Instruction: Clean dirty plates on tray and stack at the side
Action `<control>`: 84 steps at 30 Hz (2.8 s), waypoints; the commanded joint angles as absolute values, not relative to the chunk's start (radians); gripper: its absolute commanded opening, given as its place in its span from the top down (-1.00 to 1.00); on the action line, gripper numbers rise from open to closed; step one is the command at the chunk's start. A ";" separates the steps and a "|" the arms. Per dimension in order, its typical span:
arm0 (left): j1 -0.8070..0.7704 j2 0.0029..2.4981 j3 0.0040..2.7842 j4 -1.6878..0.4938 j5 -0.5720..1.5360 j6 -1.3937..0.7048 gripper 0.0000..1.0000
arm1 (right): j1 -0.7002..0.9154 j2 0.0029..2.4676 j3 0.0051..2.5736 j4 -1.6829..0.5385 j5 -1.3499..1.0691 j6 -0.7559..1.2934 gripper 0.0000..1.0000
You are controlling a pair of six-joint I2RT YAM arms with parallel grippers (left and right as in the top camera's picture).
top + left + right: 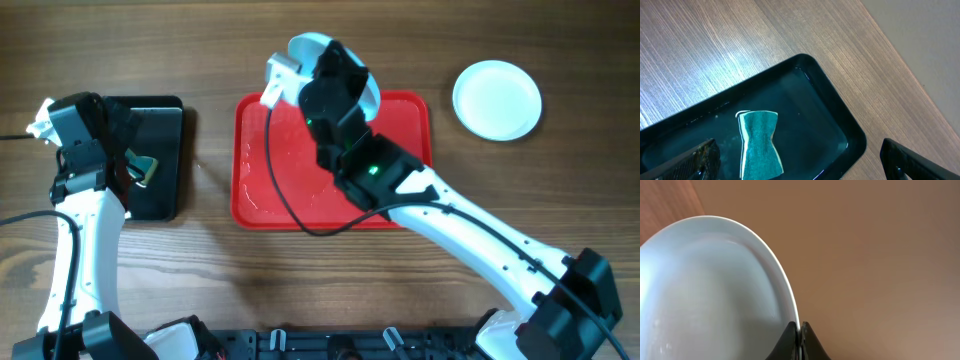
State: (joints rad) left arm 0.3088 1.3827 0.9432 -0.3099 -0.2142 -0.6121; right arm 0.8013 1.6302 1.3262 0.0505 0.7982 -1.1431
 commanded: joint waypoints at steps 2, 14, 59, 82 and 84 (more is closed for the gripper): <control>0.305 1.388 0.947 -0.308 -0.209 -0.611 -1.00 | 0.474 1.621 1.329 -0.218 0.500 -0.397 0.91; 0.305 1.388 0.947 -0.308 -0.209 -0.611 -1.00 | -0.429 1.856 1.328 -0.388 -0.212 0.012 0.92; 0.305 1.388 0.947 -0.308 -0.209 -0.611 -1.00 | 0.049 0.136 0.038 0.100 -0.168 0.183 -0.99; 0.306 1.388 0.947 -0.323 -0.214 -0.610 -1.00 | 0.048 0.005 0.005 0.002 -0.045 0.105 -0.99; 0.305 1.393 0.947 -0.515 -0.057 -0.611 -1.00 | 0.048 0.005 0.005 0.002 -0.045 0.105 -0.99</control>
